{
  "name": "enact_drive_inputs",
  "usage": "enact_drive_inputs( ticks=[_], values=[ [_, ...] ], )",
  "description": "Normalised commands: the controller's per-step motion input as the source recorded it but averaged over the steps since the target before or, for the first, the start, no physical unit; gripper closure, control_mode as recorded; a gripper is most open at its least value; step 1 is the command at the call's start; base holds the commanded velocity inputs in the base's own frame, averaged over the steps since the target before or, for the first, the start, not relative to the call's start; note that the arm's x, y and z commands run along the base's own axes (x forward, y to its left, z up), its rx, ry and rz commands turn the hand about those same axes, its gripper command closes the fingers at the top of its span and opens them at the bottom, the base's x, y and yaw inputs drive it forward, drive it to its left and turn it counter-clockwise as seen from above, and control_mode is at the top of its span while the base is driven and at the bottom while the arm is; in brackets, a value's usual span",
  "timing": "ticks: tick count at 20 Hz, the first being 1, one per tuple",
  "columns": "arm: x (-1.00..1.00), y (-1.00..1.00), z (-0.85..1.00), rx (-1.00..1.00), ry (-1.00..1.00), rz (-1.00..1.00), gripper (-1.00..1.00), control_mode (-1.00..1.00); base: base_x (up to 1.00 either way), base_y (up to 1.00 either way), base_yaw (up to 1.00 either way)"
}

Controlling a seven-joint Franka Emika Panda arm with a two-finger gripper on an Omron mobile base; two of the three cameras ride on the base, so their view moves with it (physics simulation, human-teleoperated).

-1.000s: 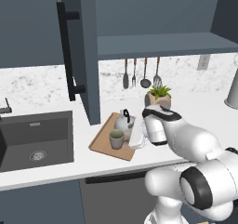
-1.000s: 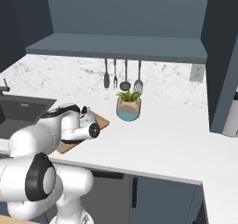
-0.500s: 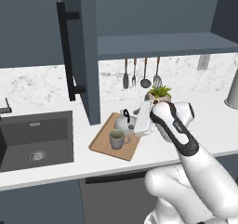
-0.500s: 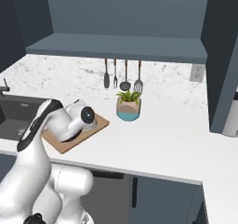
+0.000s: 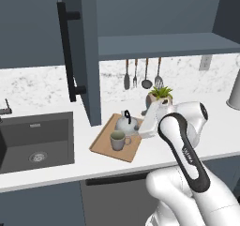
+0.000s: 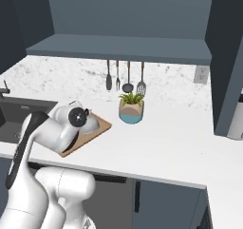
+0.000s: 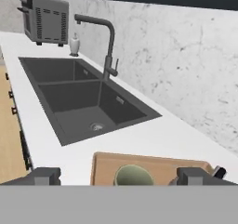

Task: Pick the kettle from the counter and place it on the tray. Then pick the mug from the cabinet and place it on the tray. Then close the cabinet doors.

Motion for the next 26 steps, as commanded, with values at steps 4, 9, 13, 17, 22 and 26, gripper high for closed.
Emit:
enact_drive_inputs(
  ticks=[4, 9, 13, 17, 22, 26],
  values=[
    [-0.28, -0.18, 0.12, 0.00, 0.07, -0.09, -1.00, -1.00, 0.00, 0.00, 0.00],
    [-0.05, -0.17, 0.00, 0.03, 0.03, 0.00, -1.00, -1.00, 0.00, 0.00, 0.00],
    [-0.01, -0.32, 0.06, 0.01, 0.01, -0.04, -1.00, -1.00, 0.00, 0.00, 0.00],
    [-0.10, -0.47, 0.01, 0.00, 0.00, -0.03, -1.00, -1.00, 0.00, 0.00, 0.00],
    [-0.10, -0.33, 0.00, 0.00, 0.00, -0.03, -1.00, -1.00, 0.00, 0.00, 0.00],
    [-0.20, -0.39, 0.00, 0.00, 0.00, -0.02, -1.00, -1.00, 0.00, 0.00, 0.00]
  ],
)
